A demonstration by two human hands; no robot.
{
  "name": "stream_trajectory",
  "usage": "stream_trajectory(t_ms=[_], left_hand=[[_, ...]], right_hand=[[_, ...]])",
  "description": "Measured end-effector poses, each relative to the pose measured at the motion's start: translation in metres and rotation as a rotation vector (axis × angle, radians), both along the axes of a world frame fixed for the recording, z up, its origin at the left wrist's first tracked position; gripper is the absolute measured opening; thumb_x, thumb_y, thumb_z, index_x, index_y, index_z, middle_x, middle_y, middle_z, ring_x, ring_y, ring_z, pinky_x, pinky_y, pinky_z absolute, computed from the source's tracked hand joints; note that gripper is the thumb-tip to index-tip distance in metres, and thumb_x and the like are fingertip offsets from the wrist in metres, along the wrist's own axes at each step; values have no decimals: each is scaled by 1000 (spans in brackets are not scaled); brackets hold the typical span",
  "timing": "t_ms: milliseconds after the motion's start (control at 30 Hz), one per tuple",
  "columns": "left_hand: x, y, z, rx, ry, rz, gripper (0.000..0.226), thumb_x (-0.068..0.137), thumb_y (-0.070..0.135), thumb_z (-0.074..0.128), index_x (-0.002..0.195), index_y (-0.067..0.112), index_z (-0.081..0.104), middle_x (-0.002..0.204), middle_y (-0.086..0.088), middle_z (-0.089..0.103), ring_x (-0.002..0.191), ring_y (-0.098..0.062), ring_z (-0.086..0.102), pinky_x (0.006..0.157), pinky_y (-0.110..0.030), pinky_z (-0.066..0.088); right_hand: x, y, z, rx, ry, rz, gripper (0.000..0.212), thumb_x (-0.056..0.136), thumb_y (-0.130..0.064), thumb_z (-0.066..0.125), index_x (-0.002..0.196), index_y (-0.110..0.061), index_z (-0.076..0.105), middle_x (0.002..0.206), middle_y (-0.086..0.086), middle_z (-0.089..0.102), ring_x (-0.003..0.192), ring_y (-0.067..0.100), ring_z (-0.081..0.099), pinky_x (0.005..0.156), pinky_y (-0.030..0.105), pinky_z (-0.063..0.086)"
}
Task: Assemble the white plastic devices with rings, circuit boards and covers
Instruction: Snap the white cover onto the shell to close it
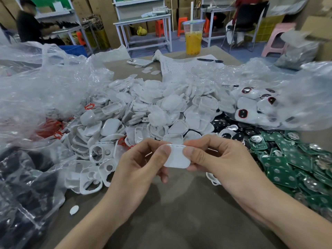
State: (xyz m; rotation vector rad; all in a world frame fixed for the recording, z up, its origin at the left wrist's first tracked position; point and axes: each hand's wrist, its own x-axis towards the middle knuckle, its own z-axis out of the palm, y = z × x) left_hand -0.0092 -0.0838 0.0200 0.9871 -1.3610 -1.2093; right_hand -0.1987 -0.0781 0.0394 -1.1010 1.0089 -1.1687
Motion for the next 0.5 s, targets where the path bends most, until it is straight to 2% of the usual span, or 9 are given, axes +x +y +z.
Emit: stream_trajectory(t_ms=[100, 233, 400, 500], left_hand=[[0, -2, 0, 13, 1, -13, 29, 84, 45, 71, 86, 17, 73, 70, -6, 61, 59, -18, 56, 57, -26, 49], [1, -4, -1, 42, 13, -17, 30, 82, 46, 73, 83, 15, 72, 73, -8, 61, 58, -19, 56, 57, -28, 49], [0, -4, -3, 26, 10, -5, 32, 84, 46, 71, 87, 14, 72, 72, -8, 62, 60, -18, 57, 58, -28, 50], [-2, -3, -3, 6, 12, -7, 31, 86, 46, 68, 93, 16, 74, 73, -7, 62, 62, -16, 57, 60, -27, 51]], right_hand=[[1, 0, 2, 3, 9, -8, 18, 68, -30, 80, 83, -22, 81, 90, 13, 77, 78, 19, 75, 68, 18, 58], [2, 1, 5, 30, 15, -20, 11, 73, -22, 78, 82, -17, 80, 86, 18, 75, 74, 21, 75, 50, 9, 48], [4, 1, 6, 34, -6, -28, 11, 68, -24, 78, 77, -18, 80, 86, 23, 73, 79, 30, 75, 43, 8, 43], [2, -1, 4, 33, -11, -25, 16, 67, -28, 78, 81, -19, 81, 84, 20, 74, 75, 24, 75, 44, 10, 46]])
